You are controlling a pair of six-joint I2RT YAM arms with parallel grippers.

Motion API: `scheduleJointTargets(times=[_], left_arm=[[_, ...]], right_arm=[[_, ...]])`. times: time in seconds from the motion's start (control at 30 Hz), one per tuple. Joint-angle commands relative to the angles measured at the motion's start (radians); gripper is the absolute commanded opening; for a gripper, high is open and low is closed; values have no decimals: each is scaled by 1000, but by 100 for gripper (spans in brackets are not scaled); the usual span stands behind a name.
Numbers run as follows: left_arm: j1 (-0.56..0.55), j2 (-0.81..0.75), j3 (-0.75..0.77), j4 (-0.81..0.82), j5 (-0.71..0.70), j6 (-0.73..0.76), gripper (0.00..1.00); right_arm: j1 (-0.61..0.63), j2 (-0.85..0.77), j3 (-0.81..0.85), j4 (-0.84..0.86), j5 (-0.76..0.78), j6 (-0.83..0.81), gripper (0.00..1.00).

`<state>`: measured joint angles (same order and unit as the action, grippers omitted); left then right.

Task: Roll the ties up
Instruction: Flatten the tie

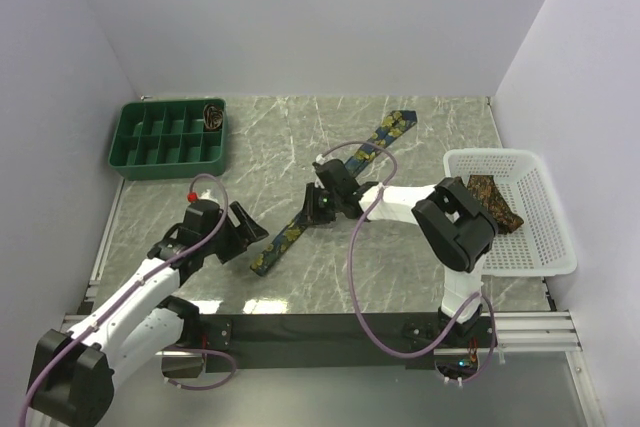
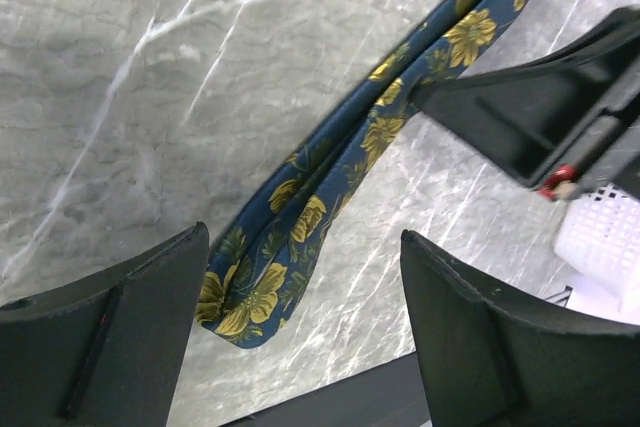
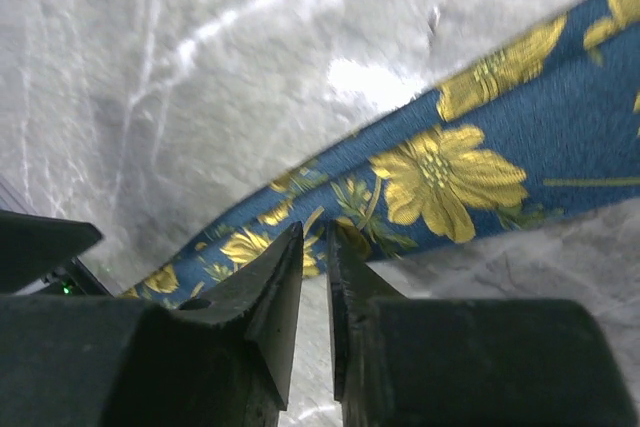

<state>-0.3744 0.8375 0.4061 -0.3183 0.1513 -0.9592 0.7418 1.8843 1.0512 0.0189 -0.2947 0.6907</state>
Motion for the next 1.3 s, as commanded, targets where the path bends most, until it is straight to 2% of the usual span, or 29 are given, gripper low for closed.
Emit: scheduleJointTargets(times=[0.0,0.1,0.27,0.5,0.63,0.73,1.0,1.03,1.27], left_arm=[[5,11,5,30,7,24,84],[5,-8,-36,51,28,-6,84],[3,-58,-78,27,47,-38,84],[-3,-124,-105,-11,39,-67,84],[-6,-87,-108,5,66,-64,84],[-11,-60,-105,12,79,-53,81],[-15,31,-99,45,80,-35,69],[-15,41,-101,59,83,-35,65],[-17,118,-87,93,90,-15,51]], right_arm=[[5,-63,49,47,46,-20,24],[4,-131,52,44,46,-57,32],[-36,-238,62,7,124,-134,39],[-269,-251,107,-57,282,-160,42],[-418,-168,162,-36,310,-122,42],[-485,-93,208,-20,308,-62,42],[-573,140,424,-27,253,-23,42],[-576,182,455,-30,240,-20,42],[-595,323,538,-50,203,27,42]])
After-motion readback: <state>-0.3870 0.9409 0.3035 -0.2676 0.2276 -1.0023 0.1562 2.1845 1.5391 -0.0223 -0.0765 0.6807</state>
